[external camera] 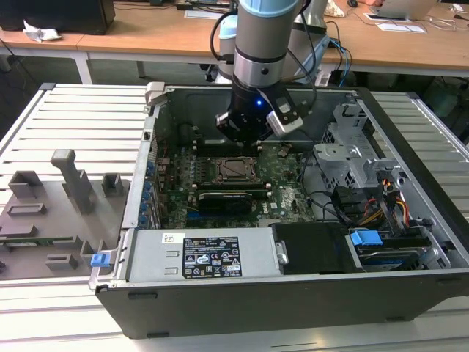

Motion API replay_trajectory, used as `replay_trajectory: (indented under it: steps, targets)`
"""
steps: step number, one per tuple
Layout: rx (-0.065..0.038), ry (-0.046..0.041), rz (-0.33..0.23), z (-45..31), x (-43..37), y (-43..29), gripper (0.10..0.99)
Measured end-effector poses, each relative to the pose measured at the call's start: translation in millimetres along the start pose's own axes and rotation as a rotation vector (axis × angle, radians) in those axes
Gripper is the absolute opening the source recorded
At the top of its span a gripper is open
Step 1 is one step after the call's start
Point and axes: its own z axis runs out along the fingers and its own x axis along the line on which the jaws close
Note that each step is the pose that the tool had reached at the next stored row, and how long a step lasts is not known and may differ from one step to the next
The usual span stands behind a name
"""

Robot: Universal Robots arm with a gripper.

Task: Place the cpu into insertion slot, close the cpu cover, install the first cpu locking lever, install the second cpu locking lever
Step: 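Install the second cpu locking lever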

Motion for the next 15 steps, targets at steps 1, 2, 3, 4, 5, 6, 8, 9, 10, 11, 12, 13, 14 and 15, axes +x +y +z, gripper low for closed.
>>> replay_trajectory:
  steps: [1, 2, 3, 4, 5, 6, 8, 9, 10, 11, 12, 13, 14, 15]
  targets:
    - [-0.001, -0.0002, 0.000, -0.1, 0.1, -1.3, 0.106]
    - [-0.001, -0.0001, 0.000, -0.2, 0.2, -2.1, 0.106]
    - [-0.001, -0.0001, 0.000, -0.3, 0.2, -3.0, 0.106]
    - [-0.001, 0.0000, 0.000, -0.4, 0.3, -3.7, 0.106]
    - [-0.001, -0.0001, 0.000, -0.6, 0.4, -5.8, 0.106]
    - [-0.001, 0.0000, 0.000, -0.9, 0.6, -8.3, 0.106]
    - [-0.001, -0.0001, 0.000, -1.3, 0.9, -12.0, 0.106]
    - [-0.001, -0.0002, 0.000, -1.5, 1.0, -13.9, 0.106]
    - [-0.001, -0.0001, 0.000, -1.7, 1.1, -16.0, 0.106]
    - [-0.001, -0.0001, 0.000, -2.1, 1.4, -19.0, 0.106]
    - [-0.001, -0.0001, 0.000, -2.2, 1.5, -20.8, 0.106]
    - [-0.001, -0.0001, 0.000, -2.4, 1.6, -22.3, 0.106]
    - [-0.001, -0.0001, 0.000, -2.6, 1.7, -24.2, 0.106]
    - [-0.001, -0.0001, 0.000, -2.8, 1.9, -26.8, 0.106]
